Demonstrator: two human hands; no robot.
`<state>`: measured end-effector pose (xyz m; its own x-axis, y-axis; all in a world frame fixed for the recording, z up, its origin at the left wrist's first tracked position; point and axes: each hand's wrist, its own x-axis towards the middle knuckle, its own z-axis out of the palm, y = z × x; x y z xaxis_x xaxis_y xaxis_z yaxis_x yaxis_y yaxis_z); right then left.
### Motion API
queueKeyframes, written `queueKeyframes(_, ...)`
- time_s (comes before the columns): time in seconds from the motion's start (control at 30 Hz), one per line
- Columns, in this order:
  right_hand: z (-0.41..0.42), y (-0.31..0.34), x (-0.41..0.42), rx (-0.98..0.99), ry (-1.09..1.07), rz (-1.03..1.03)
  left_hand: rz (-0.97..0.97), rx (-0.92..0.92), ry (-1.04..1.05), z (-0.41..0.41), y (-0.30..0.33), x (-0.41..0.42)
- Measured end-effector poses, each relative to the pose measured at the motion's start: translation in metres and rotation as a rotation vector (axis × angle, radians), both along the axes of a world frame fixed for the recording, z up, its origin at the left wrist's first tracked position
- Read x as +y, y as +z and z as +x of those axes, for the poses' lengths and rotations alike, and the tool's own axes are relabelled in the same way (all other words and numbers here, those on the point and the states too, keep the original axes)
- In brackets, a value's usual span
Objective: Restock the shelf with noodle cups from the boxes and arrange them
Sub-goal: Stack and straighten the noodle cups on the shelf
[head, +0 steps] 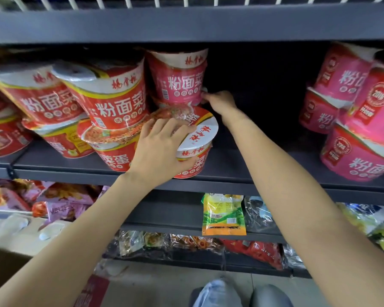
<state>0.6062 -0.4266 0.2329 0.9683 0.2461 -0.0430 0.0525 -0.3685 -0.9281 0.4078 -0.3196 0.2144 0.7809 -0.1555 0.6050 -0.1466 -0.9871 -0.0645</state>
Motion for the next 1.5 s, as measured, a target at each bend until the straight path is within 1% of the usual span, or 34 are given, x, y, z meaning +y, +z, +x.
queueKeyframes(0.1,-0.002,0.004,0.001,0.02,-0.03,0.081,0.009,0.002,-0.002,0.0,-0.001,-0.001)
queueKeyframes(0.27,-0.004,0.009,-0.018,-0.012,-0.083,0.07,-0.002,0.007,-0.016,0.0,-0.001,0.0)
queueKeyframes(0.37,-0.002,0.008,-0.049,-0.05,-0.157,0.042,-0.008,0.005,-0.004,0.001,0.0,0.0)
queueKeyframes(0.43,-0.002,0.007,-0.072,-0.072,-0.215,0.061,-0.005,0.018,0.024,0.004,0.002,-0.003)
queueKeyframes(0.57,-0.015,0.0,-0.115,-0.049,-0.286,0.147,-0.027,0.062,0.076,0.014,0.004,-0.01)
queueKeyframes(0.63,-0.026,-0.004,-0.133,-0.034,-0.318,0.223,-0.06,0.089,0.116,0.021,0.006,-0.018)
queueKeyframes(0.7,-0.037,-0.01,-0.147,-0.023,-0.333,0.296,-0.084,0.025,0.074,0.026,0.007,-0.032)
queueKeyframes(0.77,-0.045,-0.016,-0.157,-0.07,-0.351,0.313,-0.106,-0.093,-0.051,0.03,0.007,-0.055)
queueKeyframes(0.83,-0.052,-0.022,-0.163,-0.181,-0.394,0.234,-0.156,-0.137,-0.116,0.039,0.008,-0.079)
queueKeyframes(0.9,-0.063,-0.029,-0.165,-0.36,-0.479,0.084,-0.181,-0.098,-0.025,0.054,0.01,-0.095)
queueKeyframes(0.93,-0.071,-0.031,-0.163,-0.486,-0.505,-0.004,-0.169,-0.036,0.045,0.063,0.012,-0.101)
queueKeyframes(0.97,-0.079,-0.033,-0.16,-0.632,-0.498,-0.097,-0.141,0.044,0.116,0.071,0.012,-0.105)
queueKeyframes(1.0,-0.085,-0.035,-0.156,-0.767,-0.46,-0.198,-0.095,0.081,0.169,0.079,0.011,-0.109)
queueKeyframes(1.03,-0.086,-0.039,-0.152,-0.858,-0.409,-0.296,-0.052,0.09,0.195,0.085,0.009,-0.112)
queueKeyframes(1.07,-0.085,-0.041,-0.151,-0.894,-0.371,-0.371,-0.038,0.081,0.204,0.091,0.007,-0.115)
queueKeyframes(1.1,-0.082,-0.042,-0.152,-0.875,-0.357,-0.402,-0.05,0.047,0.195,0.095,0.006,-0.118)
queueKeyframes(1.17,-0.074,-0.039,-0.159,-0.798,-0.38,-0.391,-0.105,-0.064,0.131,0.106,0.0,-0.125)
queueKeyframes(1.23,-0.066,-0.039,-0.169,-0.793,-0.43,-0.392,-0.199,-0.084,0.07,0.115,-0.004,-0.133)
queueKeyframes(1.27,-0.064,-0.039,-0.173,-0.801,-0.442,-0.37,-0.274,-0.067,0.04,0.119,-0.005,-0.136)
queueKeyframes(1.33,-0.059,-0.035,-0.176,-0.774,-0.435,-0.231,-0.466,0.043,-0.003,0.124,0.0,-0.141)
queueKeyframes(1.4,-0.054,-0.025,-0.173,-0.7,-0.383,-0.031,-0.646,0.112,-0.026,0.132,0.003,-0.142)
queueKeyframes(1.47,-0.045,-0.012,-0.169,-0.572,-0.315,0.147,-0.823,0.205,-0.019,0.138,0.005,-0.138)
queueKeyframes(1.5,-0.039,-0.007,-0.167,-0.505,-0.286,0.183,-0.902,0.267,-0.026,0.141,0.005,-0.137)
